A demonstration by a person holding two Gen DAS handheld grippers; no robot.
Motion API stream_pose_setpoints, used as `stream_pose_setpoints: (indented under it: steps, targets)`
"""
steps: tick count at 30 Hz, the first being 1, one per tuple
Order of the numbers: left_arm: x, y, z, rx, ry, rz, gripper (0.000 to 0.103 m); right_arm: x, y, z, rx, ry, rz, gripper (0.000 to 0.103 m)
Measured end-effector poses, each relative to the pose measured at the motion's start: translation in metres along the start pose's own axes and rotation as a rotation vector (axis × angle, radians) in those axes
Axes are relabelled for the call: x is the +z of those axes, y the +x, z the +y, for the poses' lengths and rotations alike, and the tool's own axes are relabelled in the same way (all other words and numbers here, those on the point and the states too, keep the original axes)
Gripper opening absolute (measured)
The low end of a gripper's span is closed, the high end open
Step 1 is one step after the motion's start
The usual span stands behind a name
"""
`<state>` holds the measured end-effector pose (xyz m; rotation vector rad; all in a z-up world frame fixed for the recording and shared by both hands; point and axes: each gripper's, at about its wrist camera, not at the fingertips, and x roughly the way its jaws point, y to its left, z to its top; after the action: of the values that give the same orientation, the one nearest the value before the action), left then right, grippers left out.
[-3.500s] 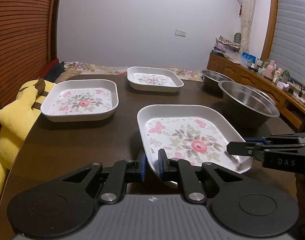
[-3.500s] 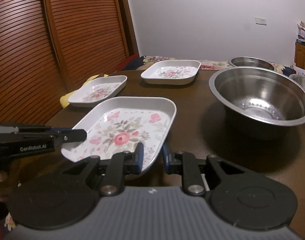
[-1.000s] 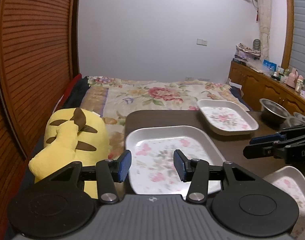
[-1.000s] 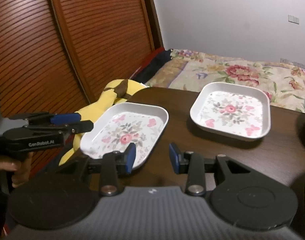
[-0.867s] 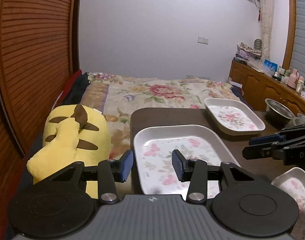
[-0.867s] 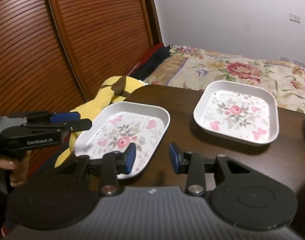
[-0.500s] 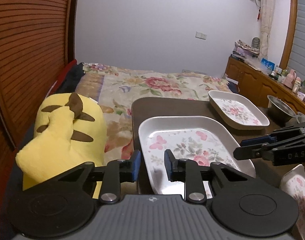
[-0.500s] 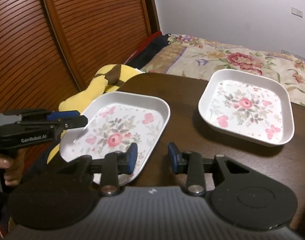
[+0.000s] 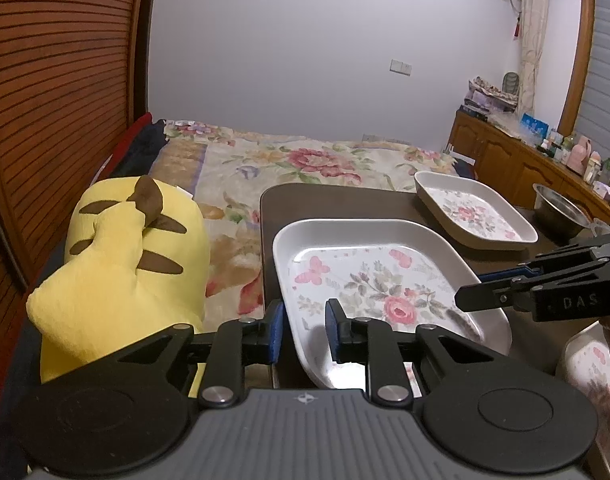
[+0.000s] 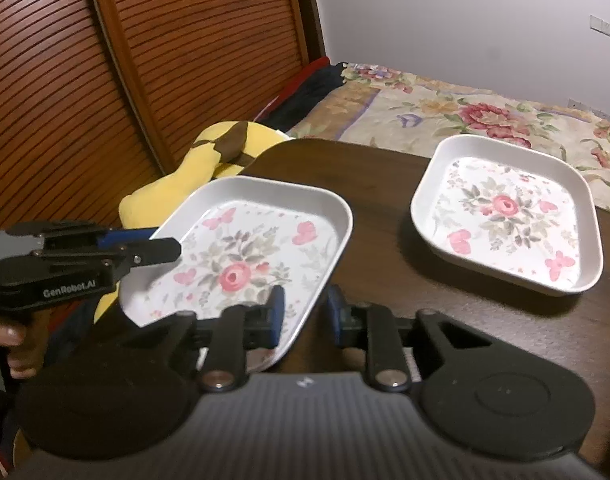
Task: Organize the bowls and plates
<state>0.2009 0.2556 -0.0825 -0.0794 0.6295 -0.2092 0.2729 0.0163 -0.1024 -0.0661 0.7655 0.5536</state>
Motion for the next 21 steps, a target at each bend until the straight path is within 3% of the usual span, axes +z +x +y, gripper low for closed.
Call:
stream_pose_setpoints:
  steps: [12,21]
  targets:
    - [-0.004,-0.001,-0.002,0.018,-0.009,0.008,0.013,-0.001,0.004,0.002,-0.009,-0.012,0.017,0.015]
    - [0.003,-0.020,-0.017,0.025,0.004,-0.008,0.012,0.000,-0.013,-0.003,-0.008,0.005,-0.008,0.014]
